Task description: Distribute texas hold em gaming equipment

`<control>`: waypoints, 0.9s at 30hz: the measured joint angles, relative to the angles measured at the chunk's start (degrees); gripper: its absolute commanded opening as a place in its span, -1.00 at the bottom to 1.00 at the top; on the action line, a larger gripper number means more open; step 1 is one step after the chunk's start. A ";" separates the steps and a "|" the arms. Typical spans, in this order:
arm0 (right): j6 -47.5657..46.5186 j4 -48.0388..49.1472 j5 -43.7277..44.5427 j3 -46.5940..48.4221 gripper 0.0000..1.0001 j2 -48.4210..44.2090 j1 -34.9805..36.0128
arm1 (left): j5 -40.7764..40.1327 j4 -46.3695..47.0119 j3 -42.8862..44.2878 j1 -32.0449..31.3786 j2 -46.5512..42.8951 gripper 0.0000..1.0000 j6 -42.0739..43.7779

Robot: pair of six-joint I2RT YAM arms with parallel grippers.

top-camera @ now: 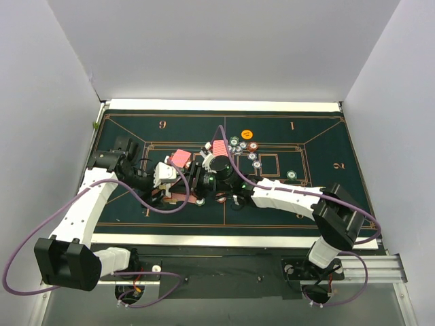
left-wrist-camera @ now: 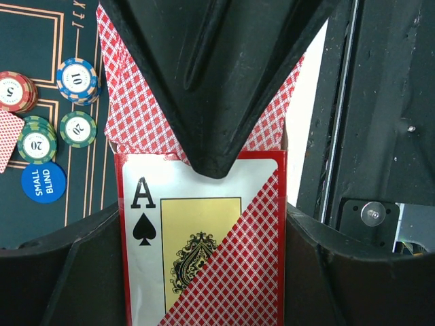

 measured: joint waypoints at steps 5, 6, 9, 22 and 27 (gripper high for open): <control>0.24 0.33 -0.22 0.00 -0.27 0.00 -0.11 | 0.39 0.17 0.00 -0.07 0.02 -0.09 -0.50; 0.22 0.33 -0.28 0.00 -0.26 0.00 -0.11 | 0.50 0.20 0.00 -0.07 0.02 -0.09 -0.61; 0.15 0.35 -0.31 0.00 -0.24 0.00 -0.11 | 0.94 0.24 0.02 -0.07 0.13 -0.10 -1.16; -3.02 -5.62 1.16 2.10 -0.06 -1.44 -0.02 | 4.15 1.60 0.02 -0.72 0.44 -0.14 -3.93; -6.67 -13.18 2.86 5.86 -0.03 -1.79 0.39 | 5.55 2.12 0.04 -0.76 0.44 -0.16 -4.09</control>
